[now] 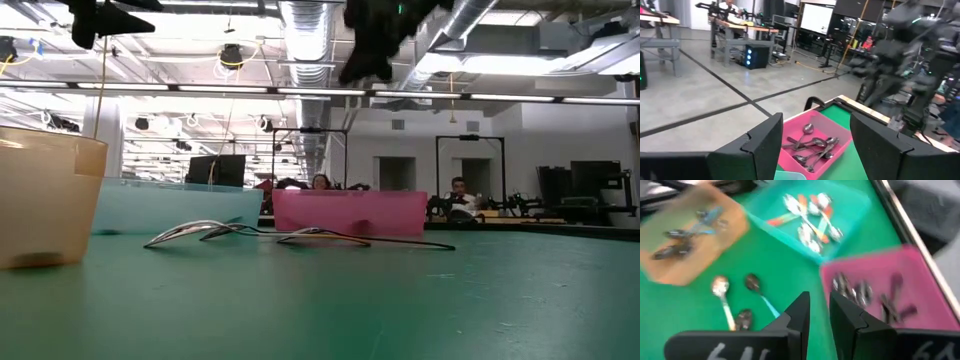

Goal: Sort silverware by color (type)
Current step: Put the orange spoon into the blue bin

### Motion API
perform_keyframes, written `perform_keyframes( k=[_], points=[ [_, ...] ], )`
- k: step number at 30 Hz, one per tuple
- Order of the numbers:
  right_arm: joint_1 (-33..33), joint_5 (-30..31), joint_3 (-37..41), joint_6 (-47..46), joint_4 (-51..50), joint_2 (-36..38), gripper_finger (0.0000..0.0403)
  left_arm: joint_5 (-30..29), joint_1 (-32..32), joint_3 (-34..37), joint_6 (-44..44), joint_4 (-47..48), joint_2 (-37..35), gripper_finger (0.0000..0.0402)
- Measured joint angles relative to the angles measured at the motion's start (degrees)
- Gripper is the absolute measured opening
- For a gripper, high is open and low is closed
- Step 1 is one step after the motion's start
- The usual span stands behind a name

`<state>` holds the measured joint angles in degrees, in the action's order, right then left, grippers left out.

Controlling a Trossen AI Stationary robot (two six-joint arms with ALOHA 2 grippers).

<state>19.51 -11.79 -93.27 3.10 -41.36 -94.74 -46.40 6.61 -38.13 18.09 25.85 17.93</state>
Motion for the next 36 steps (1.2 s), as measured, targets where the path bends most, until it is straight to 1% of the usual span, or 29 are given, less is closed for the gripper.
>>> perform_keyframes(
  k=[3, 6, 11, 14, 16, 19, 24, 26, 31, 36],
  points=[
    [-2.66, -0.11, -4.51, 2.99, -6.37, 0.39, 0.0084, -1.26, 0.00, 0.00, -0.31, -0.01, -0.10, 0.0219],
    [-5.32, -0.02, -6.70, 5.57, -10.84, 2.77, 0.0084, -1.34, 0.00, -0.65, -1.14, -0.12, -0.39, 0.0219],
    [-7.75, 3.31, -6.71, 4.63, -16.87, 10.71, 0.0084, -1.24, 0.00, -2.17, -2.43, -0.09, -1.36, 0.0219],
    [-8.83, 4.68, -4.16, 3.49, -15.28, 16.29, 0.0084, -1.18, 0.00, -2.25, -2.42, 0.02, -2.18, 0.0219],
    [-9.80, 4.80, -0.53, 2.56, -12.03, 20.55, 0.0084, -1.16, 0.00, -2.27, -2.42, 0.25, -2.58, 0.0219],
    [-11.27, 4.76, 7.20, 0.74, -5.80, 27.02, 0.0084, -0.76, 0.00, -2.27, -1.75, 0.37, -2.96, 0.0219],
    [-12.93, 4.85, 21.80, -6.03, 8.81, 36.33, 0.0084, -0.75, 0.00, -2.27, -1.49, 0.39, -3.02, 0.0219],
    [-13.61, 4.81, 27.08, -7.05, 14.15, 39.18, 0.0084, -0.75, 0.00, -2.25, -1.49, 0.37, -3.02, 0.0219],
    [-14.98, 5.23, 38.58, -7.95, 26.40, 43.39, 0.0084, -0.40, 0.00, -1.18, -1.30, 0.35, -2.99, 0.0219],
    [-14.35, 6.01, 45.31, -8.23, 38.16, 44.20, 0.0084, 1.05, 0.00, -0.81, -1.10, 0.47, -2.99, 0.0219]
  ],
)
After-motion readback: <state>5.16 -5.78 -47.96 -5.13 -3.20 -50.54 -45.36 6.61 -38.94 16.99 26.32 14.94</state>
